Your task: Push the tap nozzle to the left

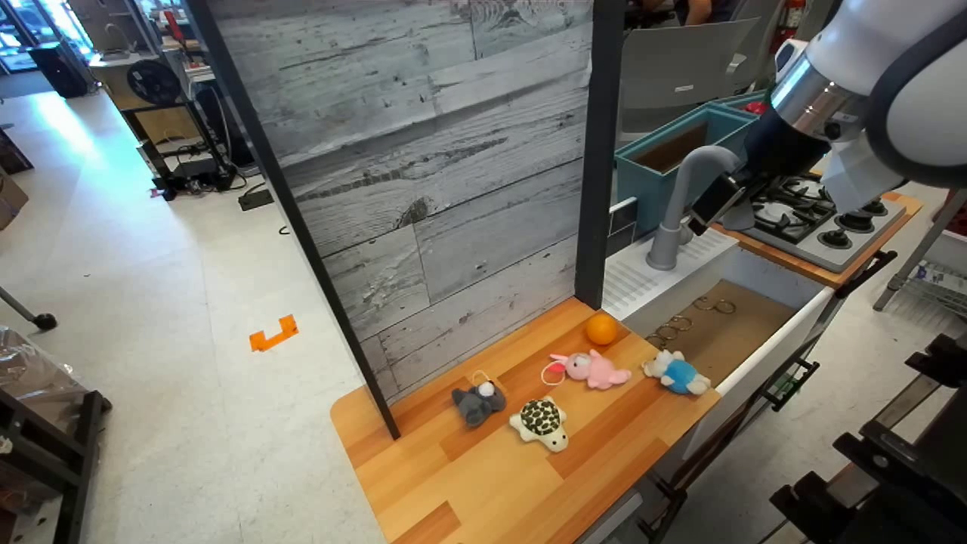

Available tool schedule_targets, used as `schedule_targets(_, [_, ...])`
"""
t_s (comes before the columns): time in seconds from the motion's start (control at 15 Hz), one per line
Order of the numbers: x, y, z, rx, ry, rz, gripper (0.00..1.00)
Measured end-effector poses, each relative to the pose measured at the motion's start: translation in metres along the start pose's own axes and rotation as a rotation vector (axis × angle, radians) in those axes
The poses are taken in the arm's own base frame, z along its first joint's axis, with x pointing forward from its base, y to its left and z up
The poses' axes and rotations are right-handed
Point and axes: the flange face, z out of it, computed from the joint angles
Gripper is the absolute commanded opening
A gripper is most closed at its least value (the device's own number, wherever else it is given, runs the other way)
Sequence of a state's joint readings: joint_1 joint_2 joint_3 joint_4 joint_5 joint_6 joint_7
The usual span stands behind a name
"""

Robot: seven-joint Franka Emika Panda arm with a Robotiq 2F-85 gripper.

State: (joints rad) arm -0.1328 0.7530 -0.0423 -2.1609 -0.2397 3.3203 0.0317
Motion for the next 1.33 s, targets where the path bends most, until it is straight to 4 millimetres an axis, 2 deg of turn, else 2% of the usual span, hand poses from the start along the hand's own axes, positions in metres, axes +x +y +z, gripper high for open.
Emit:
schedule_targets(0.27, [-0.005, 0.003, -0.003, 0.055, 0.019, -0.015, 1.0])
schedule_targets(0.4, [-0.006, -0.001, -0.003, 0.08, 0.021, -0.019, 1.0])
schedule_targets(0.53, [-0.007, -0.016, -0.005, 0.111, 0.021, -0.029, 1.0])
schedule_targets(0.93, [-0.016, -0.094, -0.005, 0.235, -0.001, -0.087, 1.0])
schedule_targets(1.13, [-0.025, -0.109, -0.005, 0.262, -0.029, -0.096, 1.0])
schedule_targets(1.33, [-0.04, -0.107, -0.006, 0.278, -0.129, -0.075, 1.0])
